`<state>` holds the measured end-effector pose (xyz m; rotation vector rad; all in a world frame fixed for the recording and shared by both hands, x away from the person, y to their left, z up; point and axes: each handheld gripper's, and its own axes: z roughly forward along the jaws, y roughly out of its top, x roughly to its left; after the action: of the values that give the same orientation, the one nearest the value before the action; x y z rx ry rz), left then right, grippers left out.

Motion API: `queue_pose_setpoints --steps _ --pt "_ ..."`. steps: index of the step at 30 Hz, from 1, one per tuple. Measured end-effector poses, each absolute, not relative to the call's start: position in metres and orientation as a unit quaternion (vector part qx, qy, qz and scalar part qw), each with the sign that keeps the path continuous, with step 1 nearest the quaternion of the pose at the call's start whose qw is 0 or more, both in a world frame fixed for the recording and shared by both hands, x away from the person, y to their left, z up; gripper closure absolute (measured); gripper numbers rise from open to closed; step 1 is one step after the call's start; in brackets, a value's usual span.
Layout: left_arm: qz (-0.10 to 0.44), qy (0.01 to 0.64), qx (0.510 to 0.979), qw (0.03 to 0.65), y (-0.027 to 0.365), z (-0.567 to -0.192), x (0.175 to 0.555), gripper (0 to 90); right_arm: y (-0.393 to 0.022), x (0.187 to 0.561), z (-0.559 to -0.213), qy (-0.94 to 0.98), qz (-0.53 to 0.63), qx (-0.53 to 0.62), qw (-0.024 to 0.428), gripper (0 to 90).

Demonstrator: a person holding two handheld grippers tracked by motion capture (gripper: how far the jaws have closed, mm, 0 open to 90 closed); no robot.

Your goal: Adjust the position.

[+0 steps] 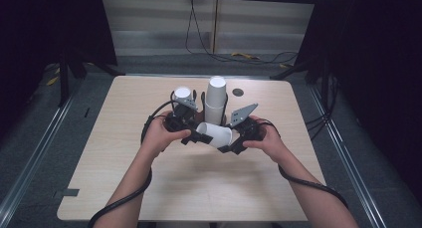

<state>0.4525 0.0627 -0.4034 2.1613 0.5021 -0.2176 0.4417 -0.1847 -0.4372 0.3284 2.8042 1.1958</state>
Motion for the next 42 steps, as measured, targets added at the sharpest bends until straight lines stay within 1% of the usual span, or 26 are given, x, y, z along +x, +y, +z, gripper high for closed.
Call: queue_pose_setpoints --steps 6,12,18,20,29,42 --pt "-0.082 0.202 0.870 0.443 0.062 -0.404 0.452 32.3 -0.187 0.442 -0.436 0.912 0.392 0.109 0.044 18.8" --pt "-0.064 0.200 0.873 0.440 0.062 -0.406 0.453 25.0 -0.189 0.442 -0.436 0.914 0.387 0.112 0.045 18.8" --pt "-0.048 0.182 0.883 0.429 0.064 -0.408 0.451 22.5 -0.192 0.442 -0.436 0.917 0.377 0.118 0.045 18.8" --pt "-0.040 0.176 0.890 0.418 0.065 -0.407 0.450 22.3 -0.193 0.442 -0.435 0.919 0.374 0.117 0.046 18.9" --pt "-0.025 0.172 0.895 0.411 0.067 -0.410 0.446 21.5 -0.194 0.442 -0.433 0.932 0.340 0.115 0.044 18.9" --pt "-0.022 0.164 0.904 0.393 0.069 -0.425 0.443 21.3 -0.194 0.442 -0.432 0.945 0.304 0.110 0.040 18.9"
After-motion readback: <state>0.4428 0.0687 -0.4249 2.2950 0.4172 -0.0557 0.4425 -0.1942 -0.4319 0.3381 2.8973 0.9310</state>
